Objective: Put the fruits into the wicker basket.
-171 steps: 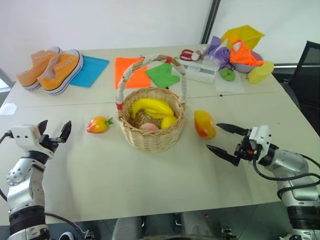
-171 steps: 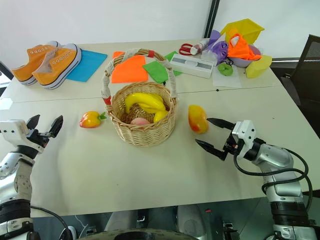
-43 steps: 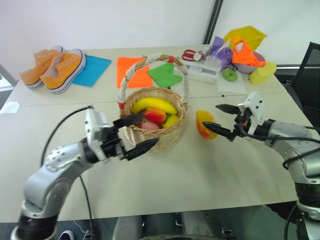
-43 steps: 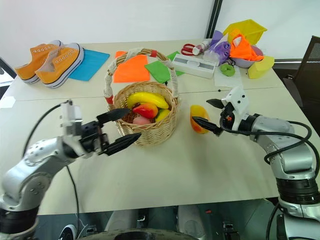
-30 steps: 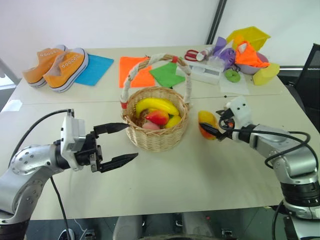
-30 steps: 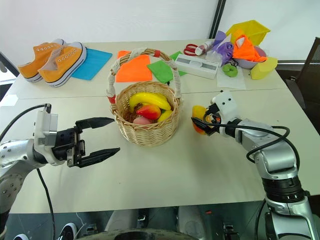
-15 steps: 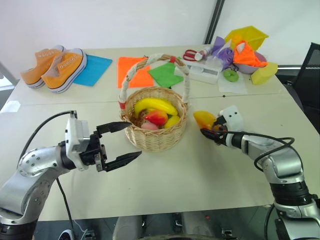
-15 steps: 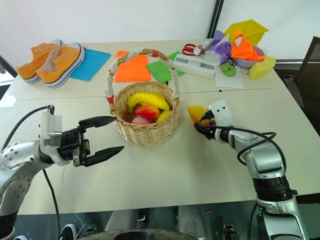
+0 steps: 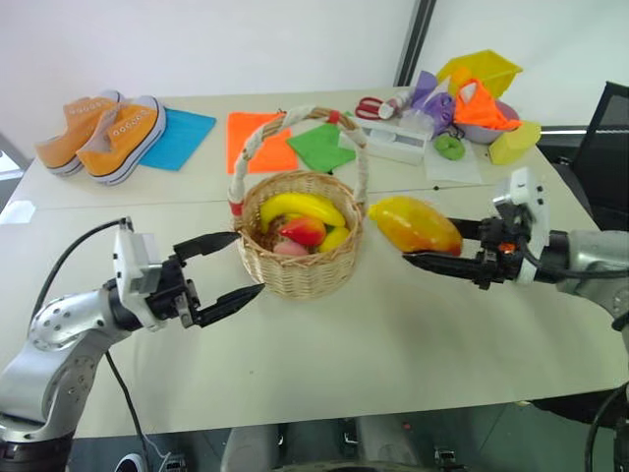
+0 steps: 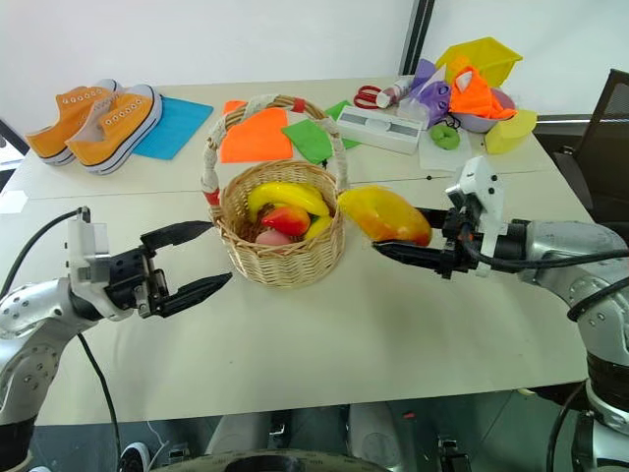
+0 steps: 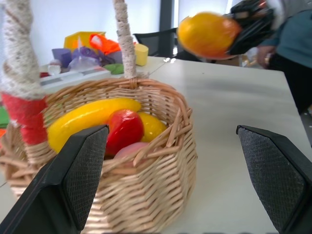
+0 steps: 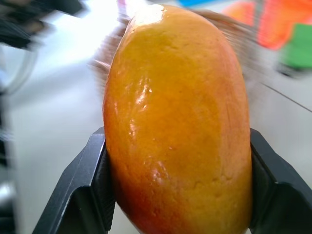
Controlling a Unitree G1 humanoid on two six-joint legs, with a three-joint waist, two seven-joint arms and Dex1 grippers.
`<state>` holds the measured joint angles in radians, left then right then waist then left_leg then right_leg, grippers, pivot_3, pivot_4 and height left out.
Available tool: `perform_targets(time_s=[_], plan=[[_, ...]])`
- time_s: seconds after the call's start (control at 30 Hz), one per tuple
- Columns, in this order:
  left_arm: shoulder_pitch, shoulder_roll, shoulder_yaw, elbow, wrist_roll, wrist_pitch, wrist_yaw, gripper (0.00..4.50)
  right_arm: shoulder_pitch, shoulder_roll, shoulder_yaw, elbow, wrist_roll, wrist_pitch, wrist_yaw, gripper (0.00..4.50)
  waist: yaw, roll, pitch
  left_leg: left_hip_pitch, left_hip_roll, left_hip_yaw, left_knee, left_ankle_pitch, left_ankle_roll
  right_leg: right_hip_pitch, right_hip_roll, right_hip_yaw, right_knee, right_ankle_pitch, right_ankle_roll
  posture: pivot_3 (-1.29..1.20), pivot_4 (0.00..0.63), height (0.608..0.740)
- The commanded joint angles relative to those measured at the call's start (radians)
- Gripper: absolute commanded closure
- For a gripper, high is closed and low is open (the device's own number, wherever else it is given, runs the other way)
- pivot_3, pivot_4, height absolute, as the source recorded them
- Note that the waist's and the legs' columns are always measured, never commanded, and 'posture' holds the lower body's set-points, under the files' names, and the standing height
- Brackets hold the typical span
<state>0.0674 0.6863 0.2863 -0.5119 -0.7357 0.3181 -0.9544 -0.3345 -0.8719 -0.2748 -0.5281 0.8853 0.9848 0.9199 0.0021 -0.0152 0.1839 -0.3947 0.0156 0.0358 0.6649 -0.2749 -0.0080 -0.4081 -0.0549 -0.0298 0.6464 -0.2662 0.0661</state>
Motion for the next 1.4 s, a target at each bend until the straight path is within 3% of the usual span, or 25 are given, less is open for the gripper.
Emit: perform_targets(time_s=[0.03, 0.23, 0.47, 0.5, 0.53, 0.6, 0.77, 0.9, 1.03, 1.17, 1.3, 1.4], plan=[[0.007, -0.008, 0.049, -0.023, -0.018, -0.024, 0.015, 0.00, -0.067, 0.051, 0.049, -0.035, 0.033, -0.003, -0.072, 1.91, 0.002, 0.000, 0.000, 0.000, 0.000, 0.000, 0.000, 0.000, 0.000, 0.000, 0.000, 0.000, 0.000, 0.000, 0.000, 0.00, 0.150, 0.740], [0.033, -0.031, 0.096, 0.009, 0.023, -0.078, 0.036, 0.00, -0.274, 0.295, 0.330, 0.095, -0.231, -0.115, -0.296, 1.91, -0.013, 0.000, 0.000, -0.001, -0.001, 0.001, 0.000, 0.000, -0.001, -0.001, -0.001, 0.001, 0.000, -0.001, -0.003, 0.00, 0.150, 0.740], [0.038, -0.077, 0.079, 0.036, 0.079, -0.129, 0.080, 0.00, -0.332, 0.400, 0.489, 0.266, -0.443, -0.301, -0.303, 1.91, -0.014, -0.001, -0.001, -0.010, -0.003, 0.001, 0.001, 0.000, -0.001, -0.009, -0.004, 0.000, 0.000, 0.001, 0.000, 0.00, 0.150, 0.740], [0.036, -0.082, 0.068, 0.029, 0.086, -0.130, 0.086, 0.00, -0.338, 0.415, 0.488, 0.283, -0.450, -0.312, -0.304, 1.91, -0.015, -0.001, -0.001, -0.011, -0.003, 0.001, 0.001, 0.000, -0.001, -0.010, -0.004, 0.000, 0.001, 0.001, 0.000, 0.00, 0.150, 0.740], [0.036, -0.086, 0.060, 0.022, 0.087, -0.128, 0.089, 0.00, -0.339, 0.426, 0.487, 0.293, -0.455, -0.319, -0.298, 0.90, -0.015, -0.001, -0.001, -0.012, -0.003, 0.001, 0.001, 0.000, -0.001, -0.011, -0.004, 0.000, 0.001, 0.001, 0.000, 0.00, 0.150, 0.740], [0.040, -0.089, 0.053, 0.011, 0.087, -0.127, 0.093, 0.00, -0.334, 0.443, 0.469, 0.279, -0.443, -0.327, -0.285, 0.04, -0.015, -0.001, -0.001, -0.012, -0.003, 0.001, 0.001, 0.001, -0.001, -0.012, -0.004, 0.000, 0.002, 0.001, 0.001, 0.00, 0.150, 0.740], [0.052, -0.087, 0.050, -0.001, 0.083, -0.125, 0.091, 0.00, -0.270, 0.398, 0.360, 0.152, -0.322, -0.322, -0.186, 0.01, -0.012, -0.001, -0.001, -0.013, -0.003, 0.001, 0.001, 0.000, -0.001, -0.013, -0.004, 0.000, 0.002, 0.001, 0.001, 0.00, 0.150, 0.740], [0.047, -0.089, 0.033, 0.005, 0.088, -0.129, 0.082, 0.00, -0.151, 0.301, 0.184, 0.071, -0.169, -0.304, -0.089, 0.01, -0.009, -0.001, -0.001, -0.013, -0.003, 0.000, 0.001, 0.000, -0.001, -0.012, -0.005, 0.000, 0.001, 0.001, 0.001, 0.00, 0.150, 0.740], [0.018, -0.091, 0.015, 0.021, 0.092, -0.130, 0.079, 0.00, -0.073, 0.244, 0.116, 0.104, -0.201, -0.348, -0.102, 0.01, -0.017, -0.001, -0.001, -0.012, -0.003, 0.000, 0.001, 0.000, -0.001, -0.012, -0.005, 0.000, 0.001, 0.001, 0.001, 0.00, 0.150, 0.740], [-0.017, -0.101, -0.008, 0.052, 0.117, -0.154, 0.078, 0.00, -0.100, 0.301, 0.138, 0.208, -0.314, -0.418, -0.225, 0.01, -0.020, -0.001, -0.001, -0.011, -0.002, 0.000, 0.001, 0.001, -0.001, -0.012, -0.004, 0.000, 0.004, 0.001, 0.000, 0.00, 0.150, 0.740], [-0.034, -0.106, -0.015, 0.065, 0.124, -0.162, 0.081, 0.00, -0.145, 0.429, 0.186, 0.221, -0.310, -0.401, -0.317, 0.01, -0.018, -0.001, -0.001, -0.012, -0.002, 0.000, 0.001, 0.001, -0.001, -0.013, -0.002, 0.000, 0.004, 0.001, 0.000, 0.00, 0.150, 0.740], [-0.043, -0.108, -0.001, 0.075, 0.118, -0.162, 0.097, 0.00, -0.185, 0.478, 0.240, 0.280, -0.419, -0.466, -0.378, 0.01, -0.015, -0.001, -0.001, -0.012, -0.002, 0.000, 0.001, 0.001, -0.001, -0.013, -0.001, 0.000, 0.004, 0.001, 0.000, 0.00, 0.150, 0.740]])
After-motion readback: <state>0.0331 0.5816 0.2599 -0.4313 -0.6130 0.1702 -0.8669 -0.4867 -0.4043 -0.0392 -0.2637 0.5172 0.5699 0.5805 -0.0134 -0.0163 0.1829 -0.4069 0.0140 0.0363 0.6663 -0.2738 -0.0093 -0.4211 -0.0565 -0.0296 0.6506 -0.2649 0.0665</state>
